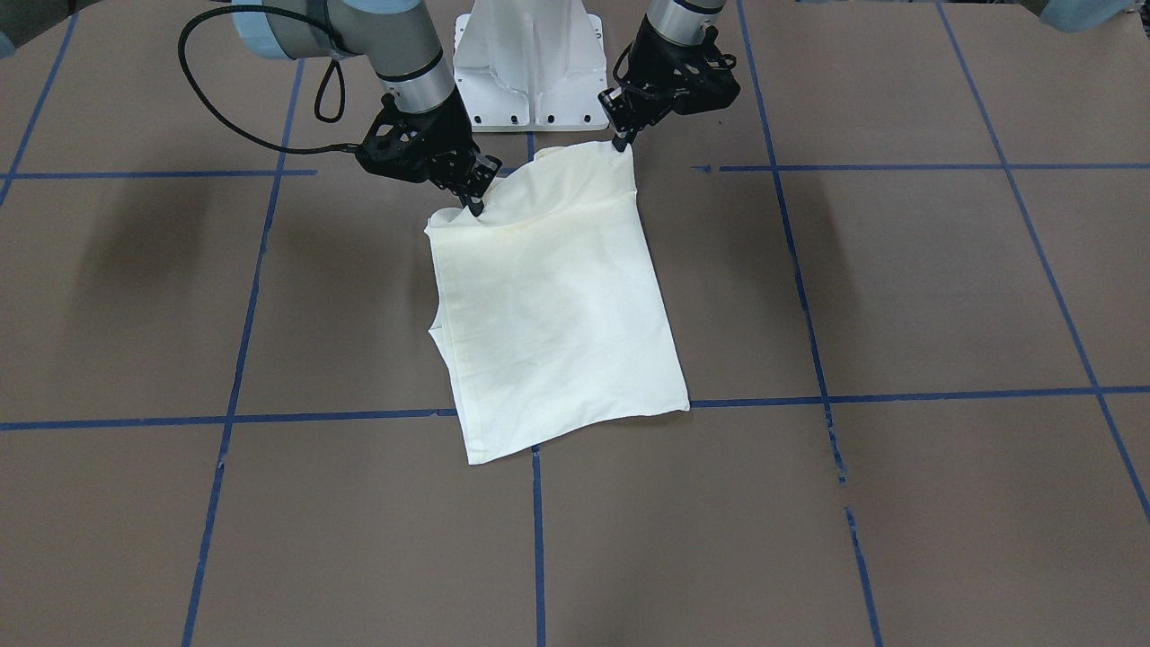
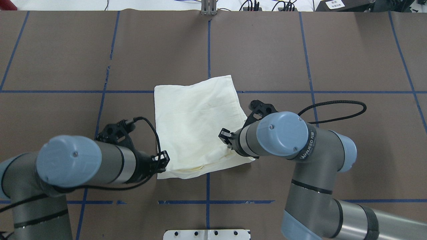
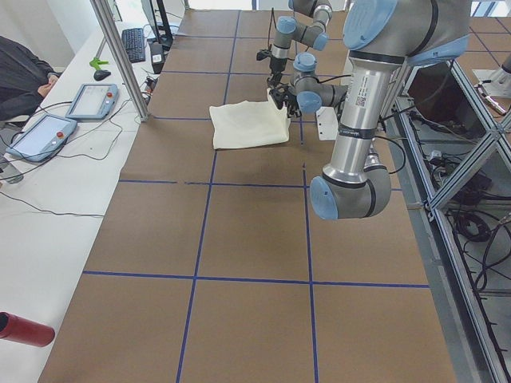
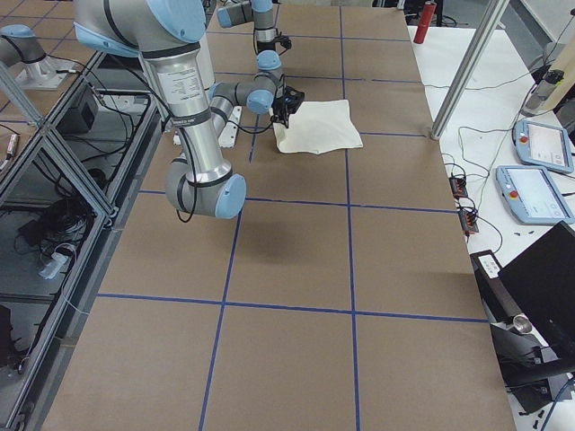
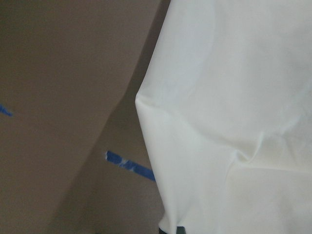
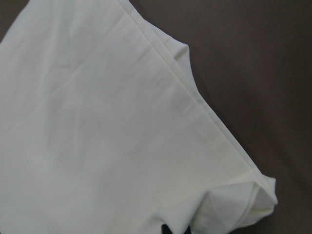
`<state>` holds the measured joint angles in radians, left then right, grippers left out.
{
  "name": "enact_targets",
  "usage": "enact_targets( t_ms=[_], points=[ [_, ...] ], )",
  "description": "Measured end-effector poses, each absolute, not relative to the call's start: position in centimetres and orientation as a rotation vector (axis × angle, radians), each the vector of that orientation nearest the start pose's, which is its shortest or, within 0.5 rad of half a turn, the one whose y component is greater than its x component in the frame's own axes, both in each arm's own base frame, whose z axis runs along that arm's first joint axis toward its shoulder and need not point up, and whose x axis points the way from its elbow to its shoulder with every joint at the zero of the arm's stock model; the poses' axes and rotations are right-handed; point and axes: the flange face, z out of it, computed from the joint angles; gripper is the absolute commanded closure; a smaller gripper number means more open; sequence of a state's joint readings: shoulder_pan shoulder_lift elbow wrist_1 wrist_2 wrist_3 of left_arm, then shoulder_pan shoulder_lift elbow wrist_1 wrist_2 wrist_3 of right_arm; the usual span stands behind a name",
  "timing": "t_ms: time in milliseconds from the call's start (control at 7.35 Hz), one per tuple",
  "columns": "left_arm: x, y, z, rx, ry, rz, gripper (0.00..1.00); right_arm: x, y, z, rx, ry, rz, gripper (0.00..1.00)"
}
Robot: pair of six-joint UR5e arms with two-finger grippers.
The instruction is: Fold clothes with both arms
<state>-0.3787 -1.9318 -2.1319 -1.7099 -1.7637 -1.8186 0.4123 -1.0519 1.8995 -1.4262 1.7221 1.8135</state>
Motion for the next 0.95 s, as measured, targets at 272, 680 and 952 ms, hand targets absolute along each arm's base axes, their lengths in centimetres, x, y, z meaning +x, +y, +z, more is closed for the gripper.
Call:
enact_targets(
  t_ms=[272, 680, 952],
  points=[
    [43.4, -38.1, 19.9, -0.049, 1.075, -0.496, 1.00, -51.3, -40.9, 18.5, -0.018, -1.016, 0.553, 1.00],
    [44.3, -49.6, 22.8, 0.055, 0.997, -0.521, 0.81, -54.4, -52.0, 20.3, 0.032, -0.945, 0.599, 0.79],
    [44.5, -52.8, 25.2, 0.089, 0.987, -0.535, 0.00, -57.0, -55.9, 21.5, 0.054, -0.951, 0.594, 0.00]
  ],
)
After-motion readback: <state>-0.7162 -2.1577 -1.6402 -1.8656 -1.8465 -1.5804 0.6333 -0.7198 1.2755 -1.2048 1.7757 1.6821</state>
